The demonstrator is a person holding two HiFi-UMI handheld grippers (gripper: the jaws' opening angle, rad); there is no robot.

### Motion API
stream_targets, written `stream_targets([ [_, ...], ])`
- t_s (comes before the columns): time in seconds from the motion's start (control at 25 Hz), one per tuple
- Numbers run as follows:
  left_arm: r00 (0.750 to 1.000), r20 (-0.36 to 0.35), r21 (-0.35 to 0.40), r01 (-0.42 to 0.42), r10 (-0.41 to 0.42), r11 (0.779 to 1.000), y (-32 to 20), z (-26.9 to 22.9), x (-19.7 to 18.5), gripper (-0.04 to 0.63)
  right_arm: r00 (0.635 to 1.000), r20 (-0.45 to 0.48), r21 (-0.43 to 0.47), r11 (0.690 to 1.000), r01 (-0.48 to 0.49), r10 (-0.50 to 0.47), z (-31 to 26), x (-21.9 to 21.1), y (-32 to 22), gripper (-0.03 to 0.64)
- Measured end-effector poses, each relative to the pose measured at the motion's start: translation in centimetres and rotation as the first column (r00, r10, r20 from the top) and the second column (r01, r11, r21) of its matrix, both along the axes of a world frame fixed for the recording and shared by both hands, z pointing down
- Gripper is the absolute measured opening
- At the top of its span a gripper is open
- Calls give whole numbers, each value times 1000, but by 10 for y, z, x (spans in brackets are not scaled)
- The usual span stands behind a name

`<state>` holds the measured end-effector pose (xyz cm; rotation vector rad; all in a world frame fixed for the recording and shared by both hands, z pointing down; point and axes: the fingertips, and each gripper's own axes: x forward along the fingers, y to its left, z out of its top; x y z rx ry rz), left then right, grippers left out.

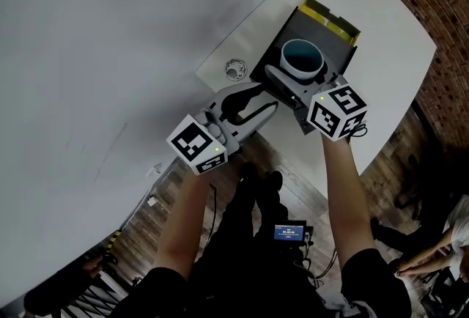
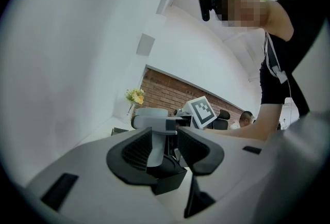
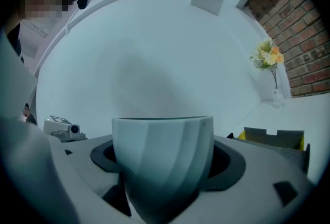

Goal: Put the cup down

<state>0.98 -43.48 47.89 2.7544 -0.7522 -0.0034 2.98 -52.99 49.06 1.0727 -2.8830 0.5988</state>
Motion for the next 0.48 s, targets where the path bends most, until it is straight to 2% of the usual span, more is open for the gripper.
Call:
stream_targets([
  [0.48, 999, -9, -11, 38, -38, 999, 1, 4, -17, 158, 998, -68, 29, 1000, 2, 0, 17, -29, -23, 411],
])
